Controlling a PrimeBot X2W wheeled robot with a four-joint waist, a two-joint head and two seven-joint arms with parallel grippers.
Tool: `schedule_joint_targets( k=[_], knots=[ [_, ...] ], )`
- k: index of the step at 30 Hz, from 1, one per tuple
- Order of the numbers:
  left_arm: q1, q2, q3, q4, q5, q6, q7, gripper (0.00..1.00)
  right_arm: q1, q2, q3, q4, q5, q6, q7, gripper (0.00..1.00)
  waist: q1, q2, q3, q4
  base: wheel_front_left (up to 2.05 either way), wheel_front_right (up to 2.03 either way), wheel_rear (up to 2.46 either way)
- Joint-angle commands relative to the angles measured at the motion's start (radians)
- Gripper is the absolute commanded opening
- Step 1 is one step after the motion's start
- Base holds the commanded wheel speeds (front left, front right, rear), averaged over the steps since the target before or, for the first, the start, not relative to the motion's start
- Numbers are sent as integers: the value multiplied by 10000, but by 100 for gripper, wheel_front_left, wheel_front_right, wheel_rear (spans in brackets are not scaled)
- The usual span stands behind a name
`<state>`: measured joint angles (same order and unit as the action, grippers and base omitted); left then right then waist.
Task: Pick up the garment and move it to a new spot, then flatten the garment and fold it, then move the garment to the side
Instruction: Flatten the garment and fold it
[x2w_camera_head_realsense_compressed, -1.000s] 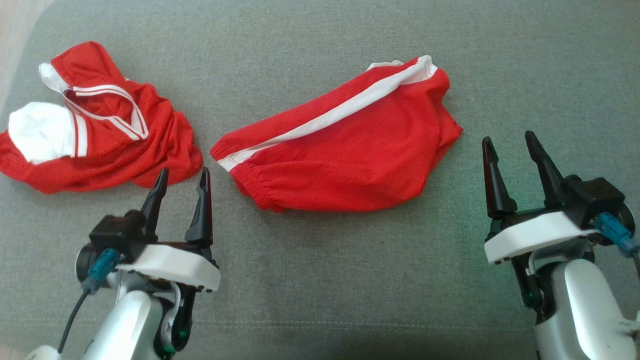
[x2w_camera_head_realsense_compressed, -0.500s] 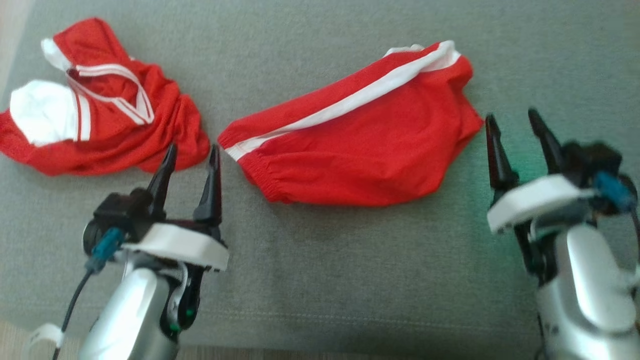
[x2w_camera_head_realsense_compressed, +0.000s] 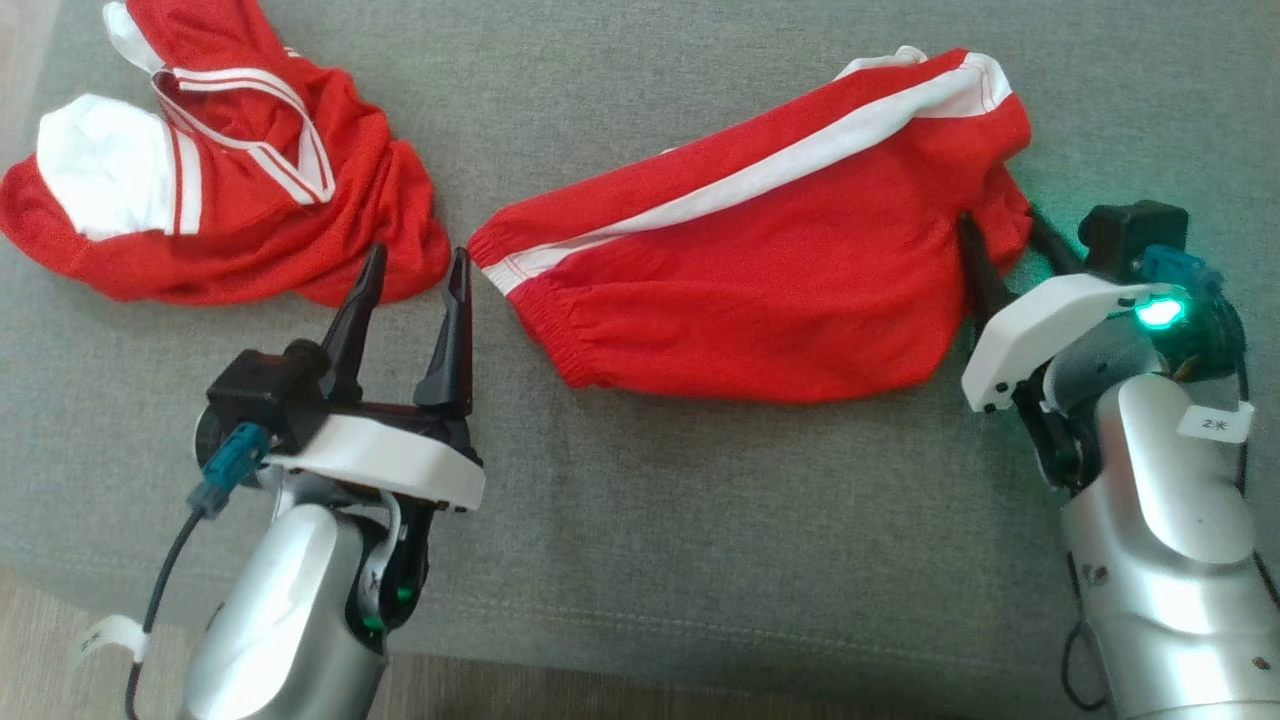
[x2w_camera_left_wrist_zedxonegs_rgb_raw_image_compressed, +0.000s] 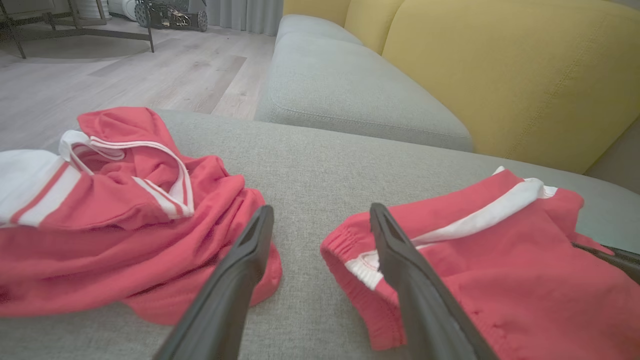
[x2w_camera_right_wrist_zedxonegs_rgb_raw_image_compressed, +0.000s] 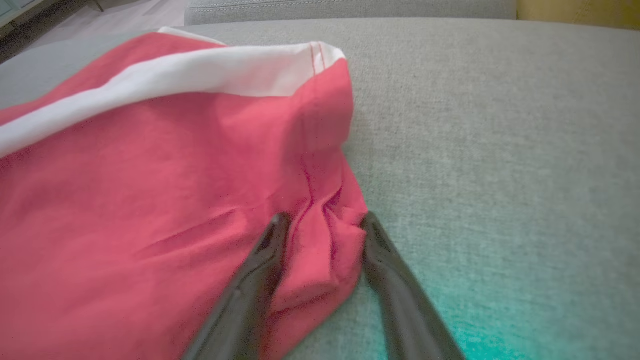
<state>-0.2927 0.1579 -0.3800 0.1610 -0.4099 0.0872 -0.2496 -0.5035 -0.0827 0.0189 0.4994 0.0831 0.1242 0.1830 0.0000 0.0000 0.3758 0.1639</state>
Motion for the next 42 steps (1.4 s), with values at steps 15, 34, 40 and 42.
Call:
schedule_joint_targets(
  k=[15,34,40,42],
  knots=[
    [21,190,853,-322,458,-150,-121,100,2245,312,-936,-2209,568,65,-439,0,0,0,-384,-994,0,0,0],
    [246,376,756,-337,421,-111,-56,100,2803,324,-726,-4040,1205,65,-188,0,0,0,-814,-1347,0,0,0],
    [253,311,635,-300,406,-107,-47,100,2213,324,807,-4937,1141,65,377,0,0,0,-1090,-1126,0,0,0],
    [272,268,585,-283,398,-92,-48,100,2000,324,1481,-5127,1232,65,564,0,0,0,-1182,-997,0,0,0]
  ],
)
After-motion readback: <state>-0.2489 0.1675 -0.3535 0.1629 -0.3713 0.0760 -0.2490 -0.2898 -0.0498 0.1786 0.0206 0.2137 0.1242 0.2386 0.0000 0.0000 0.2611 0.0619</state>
